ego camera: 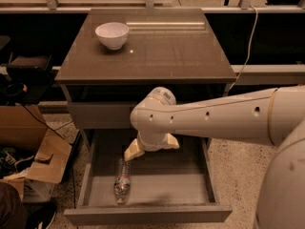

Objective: Pick water bottle from middle drawer and place on counter

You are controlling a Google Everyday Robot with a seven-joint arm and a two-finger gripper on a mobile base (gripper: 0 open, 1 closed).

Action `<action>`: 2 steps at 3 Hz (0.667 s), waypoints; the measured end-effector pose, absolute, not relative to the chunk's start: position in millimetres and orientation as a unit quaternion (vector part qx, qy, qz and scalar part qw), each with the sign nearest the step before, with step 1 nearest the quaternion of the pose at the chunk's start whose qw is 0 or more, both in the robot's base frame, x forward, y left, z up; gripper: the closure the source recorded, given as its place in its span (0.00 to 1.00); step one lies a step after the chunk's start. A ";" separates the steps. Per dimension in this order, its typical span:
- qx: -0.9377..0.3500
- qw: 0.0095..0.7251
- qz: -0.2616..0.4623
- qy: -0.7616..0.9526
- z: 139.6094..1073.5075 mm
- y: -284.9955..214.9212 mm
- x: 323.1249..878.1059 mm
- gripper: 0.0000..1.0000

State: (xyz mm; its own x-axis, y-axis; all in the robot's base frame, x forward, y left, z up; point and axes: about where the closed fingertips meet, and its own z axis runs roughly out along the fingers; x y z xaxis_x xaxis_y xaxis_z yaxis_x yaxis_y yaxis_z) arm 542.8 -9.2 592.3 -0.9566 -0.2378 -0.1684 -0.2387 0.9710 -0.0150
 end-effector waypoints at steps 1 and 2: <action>-0.076 0.080 0.014 0.994 553.2 0.9 546.4 0.00; -0.052 0.078 0.019 0.995 543.2 3.7 547.4 0.00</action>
Offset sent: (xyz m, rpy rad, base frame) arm 0.0039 0.0109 -0.0412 0.0300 0.0140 -0.0923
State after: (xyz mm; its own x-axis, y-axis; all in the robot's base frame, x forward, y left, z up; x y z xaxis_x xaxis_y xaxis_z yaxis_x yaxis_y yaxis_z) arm 547.4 3.7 543.2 -0.9824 -0.0996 -0.1579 -0.1057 0.9939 0.0302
